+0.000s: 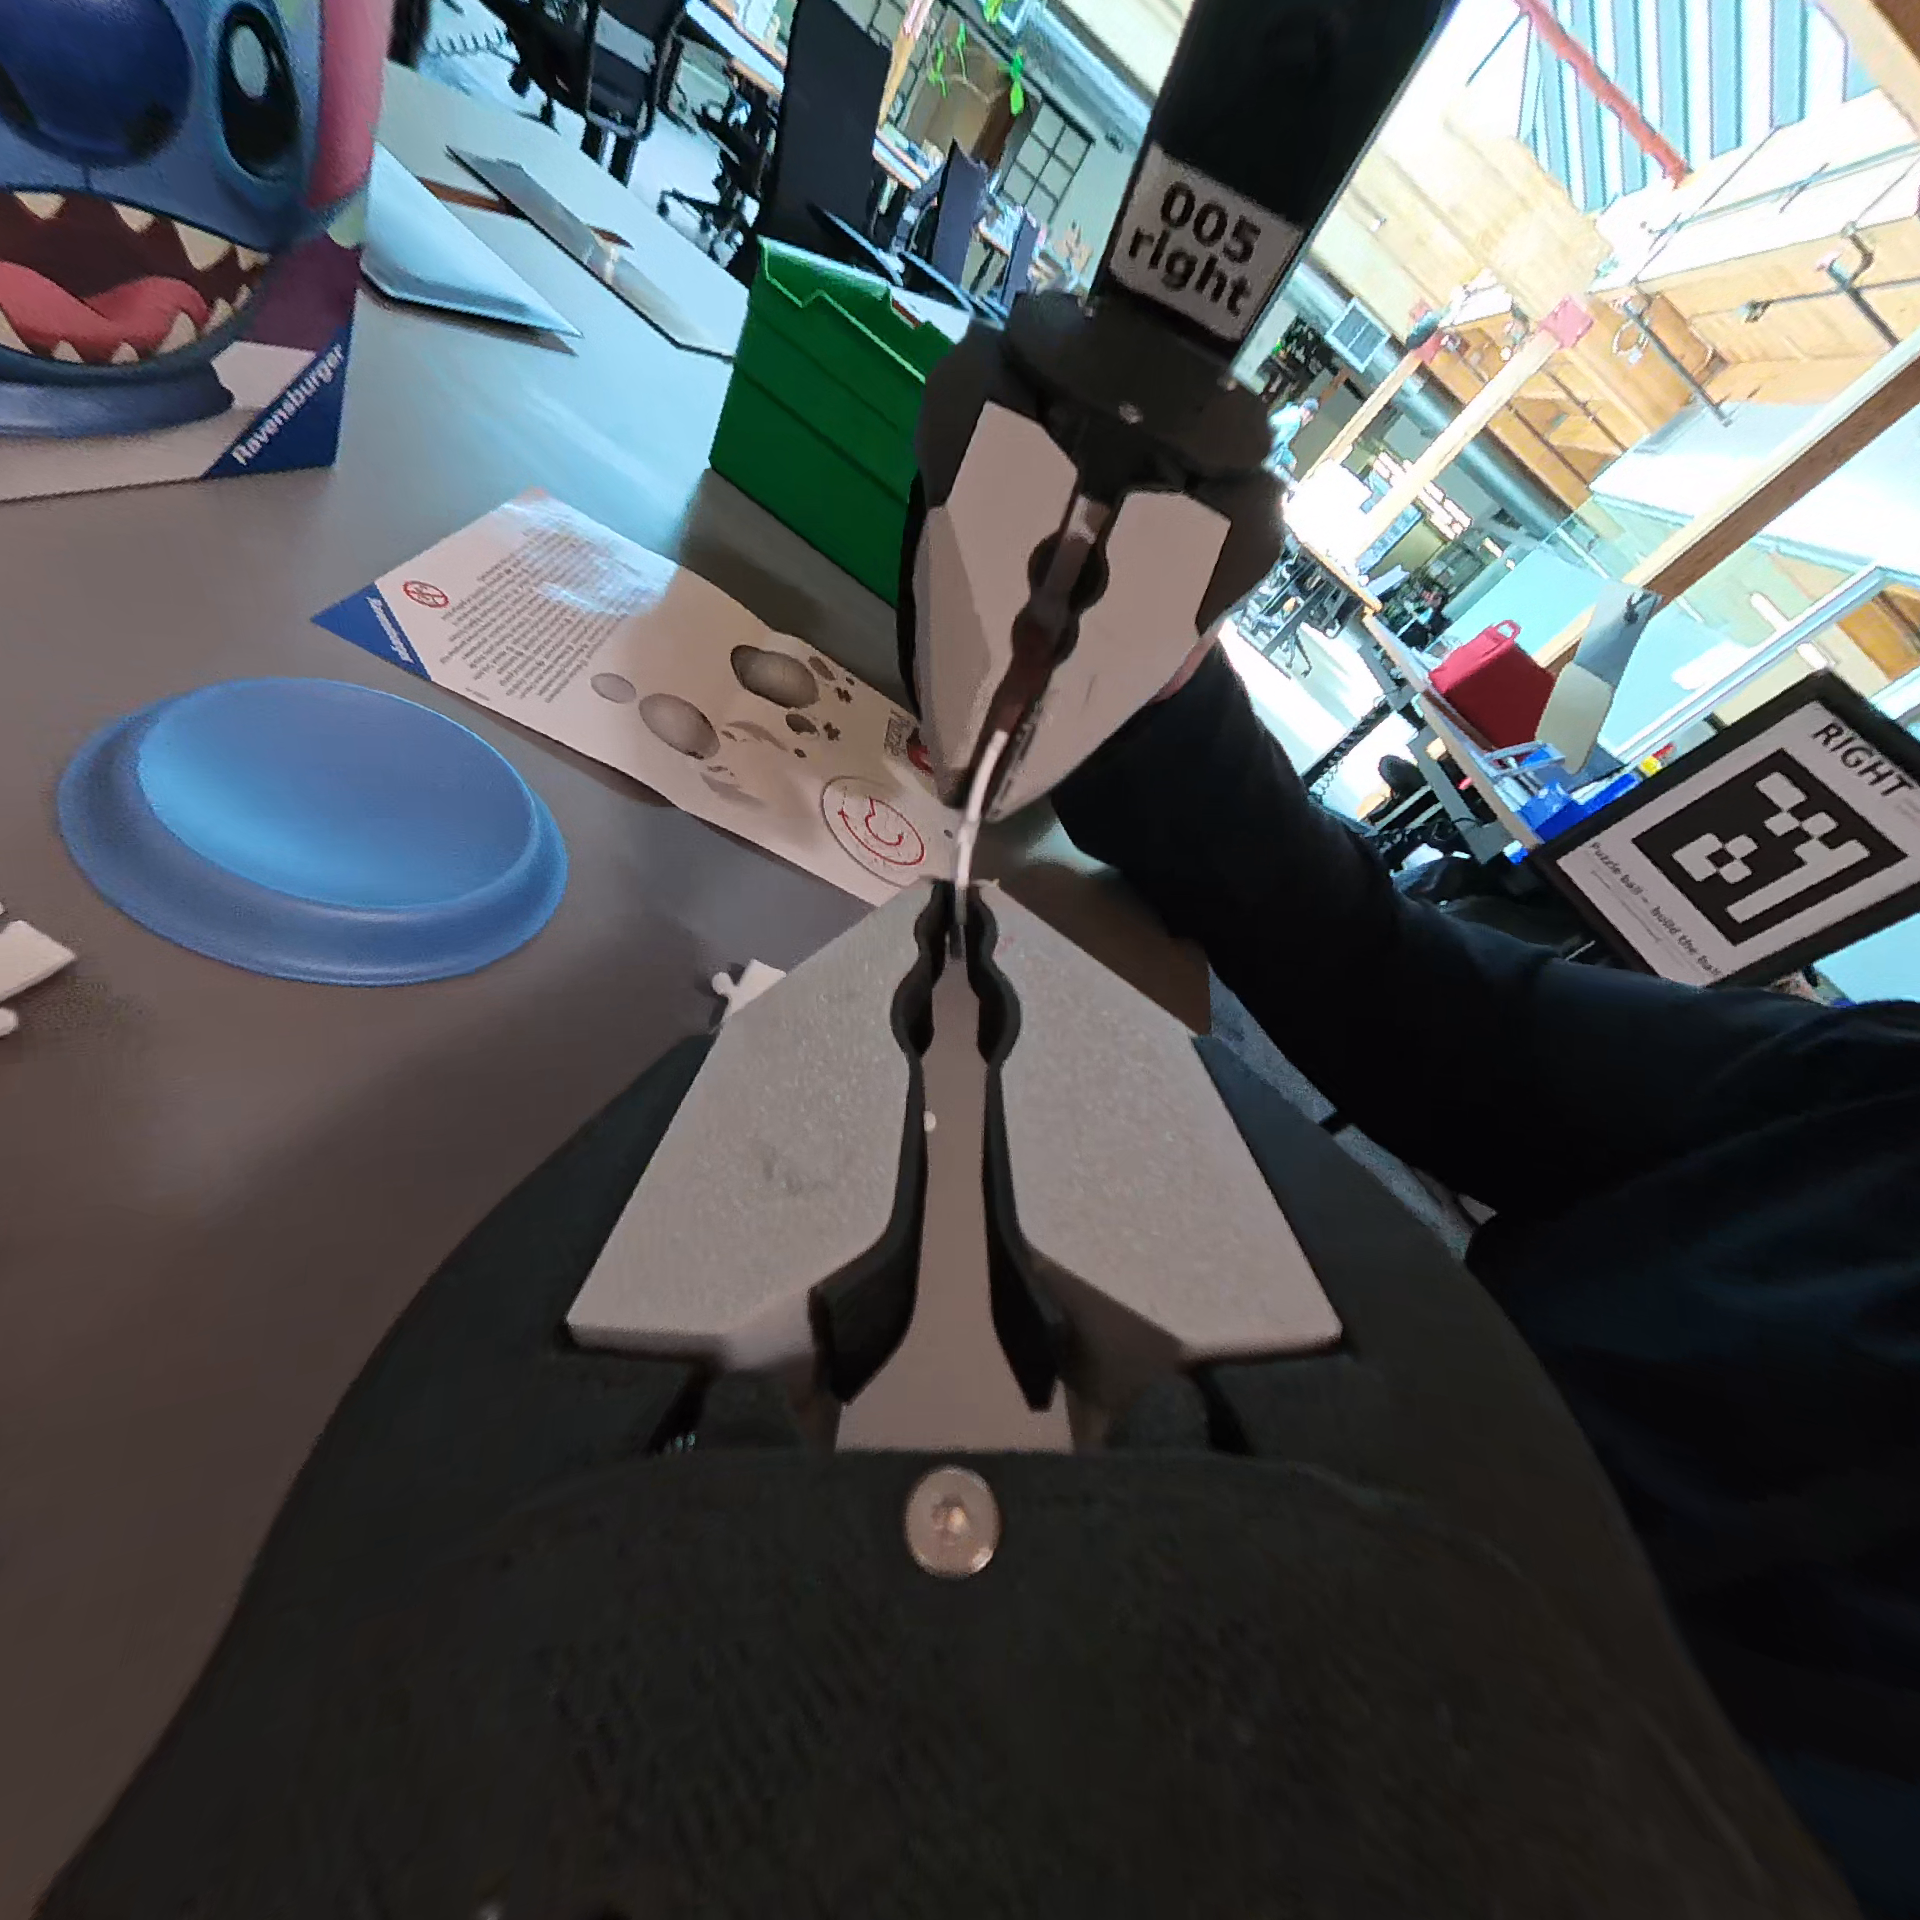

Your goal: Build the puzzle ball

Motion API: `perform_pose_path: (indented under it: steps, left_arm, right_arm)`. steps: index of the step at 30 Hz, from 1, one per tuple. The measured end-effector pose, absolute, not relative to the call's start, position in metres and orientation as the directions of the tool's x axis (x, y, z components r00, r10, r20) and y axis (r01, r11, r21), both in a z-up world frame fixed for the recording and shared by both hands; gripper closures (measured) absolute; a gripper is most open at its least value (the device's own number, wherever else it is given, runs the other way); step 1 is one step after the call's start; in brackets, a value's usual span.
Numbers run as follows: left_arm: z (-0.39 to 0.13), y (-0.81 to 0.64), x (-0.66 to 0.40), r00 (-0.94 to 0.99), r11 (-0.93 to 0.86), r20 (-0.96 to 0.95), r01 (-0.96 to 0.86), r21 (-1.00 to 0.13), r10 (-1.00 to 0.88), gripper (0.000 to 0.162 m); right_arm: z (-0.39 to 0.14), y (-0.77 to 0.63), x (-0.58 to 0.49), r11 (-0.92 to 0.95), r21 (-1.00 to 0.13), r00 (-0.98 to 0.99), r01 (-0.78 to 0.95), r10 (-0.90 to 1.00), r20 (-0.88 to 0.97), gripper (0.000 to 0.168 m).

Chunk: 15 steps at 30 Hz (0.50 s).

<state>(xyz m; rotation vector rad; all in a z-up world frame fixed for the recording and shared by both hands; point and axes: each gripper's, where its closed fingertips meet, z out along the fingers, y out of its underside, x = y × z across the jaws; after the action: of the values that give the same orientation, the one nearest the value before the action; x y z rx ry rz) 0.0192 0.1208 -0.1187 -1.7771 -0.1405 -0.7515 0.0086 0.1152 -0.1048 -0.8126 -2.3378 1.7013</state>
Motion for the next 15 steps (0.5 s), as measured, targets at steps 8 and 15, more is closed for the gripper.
perform_pose_path:
  steps: [8,15]
  left_arm:
    - [-0.147,0.127,0.041,0.817,-0.491,0.513,0.344,-0.8,-0.264,0.162]
    - [-0.164,0.13,0.055,0.812,-0.571,0.516,0.296,-0.766,-0.272,0.162]
  right_arm:
    - [-0.106,0.116,0.007,0.163,-0.899,-0.824,0.405,0.492,-0.282,0.168]
    - [-0.124,0.101,0.008,0.226,-0.865,-0.824,0.447,0.48,-0.3,0.168]
